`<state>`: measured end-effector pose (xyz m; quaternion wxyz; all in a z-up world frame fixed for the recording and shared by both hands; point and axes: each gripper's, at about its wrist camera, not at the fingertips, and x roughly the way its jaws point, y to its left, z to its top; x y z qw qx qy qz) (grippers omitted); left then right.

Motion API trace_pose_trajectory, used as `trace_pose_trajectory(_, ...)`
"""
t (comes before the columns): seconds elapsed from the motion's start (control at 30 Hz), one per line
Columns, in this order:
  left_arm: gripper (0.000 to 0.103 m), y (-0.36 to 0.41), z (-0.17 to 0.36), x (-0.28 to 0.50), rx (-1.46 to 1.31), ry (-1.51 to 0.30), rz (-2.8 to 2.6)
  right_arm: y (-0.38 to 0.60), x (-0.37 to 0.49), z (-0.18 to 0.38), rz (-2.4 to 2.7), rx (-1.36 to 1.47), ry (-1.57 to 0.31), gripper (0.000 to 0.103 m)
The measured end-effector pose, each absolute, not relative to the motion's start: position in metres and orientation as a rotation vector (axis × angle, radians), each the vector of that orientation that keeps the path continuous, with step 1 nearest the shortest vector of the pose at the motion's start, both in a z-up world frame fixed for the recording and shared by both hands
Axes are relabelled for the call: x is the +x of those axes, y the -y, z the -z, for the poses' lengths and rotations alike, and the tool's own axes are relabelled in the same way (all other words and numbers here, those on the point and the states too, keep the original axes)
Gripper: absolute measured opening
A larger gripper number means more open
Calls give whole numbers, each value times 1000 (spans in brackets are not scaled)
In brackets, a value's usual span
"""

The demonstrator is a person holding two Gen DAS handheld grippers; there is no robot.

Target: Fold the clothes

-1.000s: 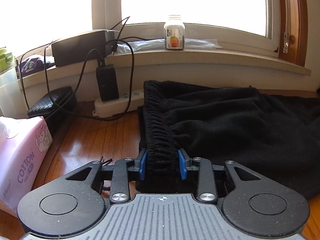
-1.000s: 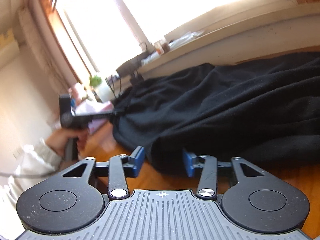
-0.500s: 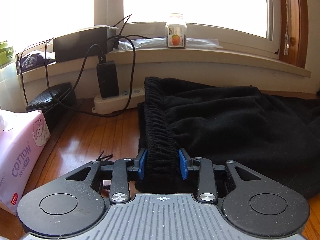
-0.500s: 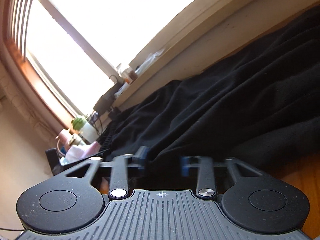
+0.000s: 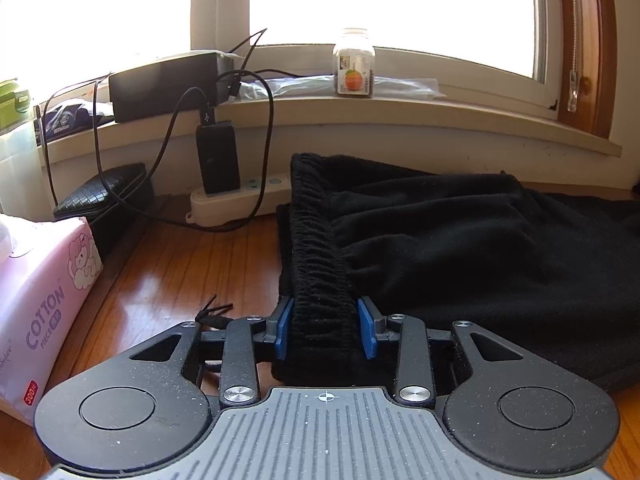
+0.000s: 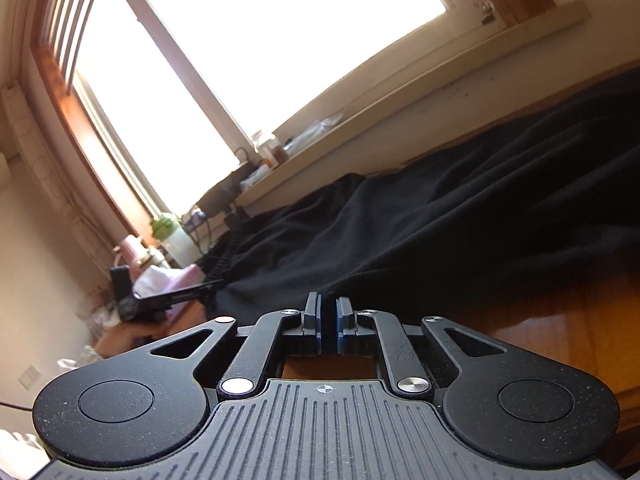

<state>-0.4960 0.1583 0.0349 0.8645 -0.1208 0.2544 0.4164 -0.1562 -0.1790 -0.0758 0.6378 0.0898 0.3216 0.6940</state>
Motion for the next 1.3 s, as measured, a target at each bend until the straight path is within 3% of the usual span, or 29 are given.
trace_pose_trajectory(0.4, 35, -153, -51, -500, -195, -537, -866, 207, -122, 62, -1436, 155, -596, 16)
trace_pose_trajectory(0.57, 44, -148, -62, -510, -187, -508, -885, 200, -118, 58, -1388, 46, -489, 24)
trace_pose_trajectory(0.67, 45, -151, -74, -511, -170, -481, -899, 188, -115, 62, -1390, 9, -474, 25)
trace_pose_trajectory(0.73, 52, -155, -82, -509, -165, -465, -897, 178, -114, 64, -1391, 2, -472, 25)
trace_pose_trajectory(1.03, 56, -182, -84, -410, -52, -556, -716, 150, -108, 78, -1409, -68, -491, 36)
trace_pose_trajectory(1.3, 56, -218, -60, -320, -79, -599, -564, 138, -99, 75, -1431, -86, -500, 53)
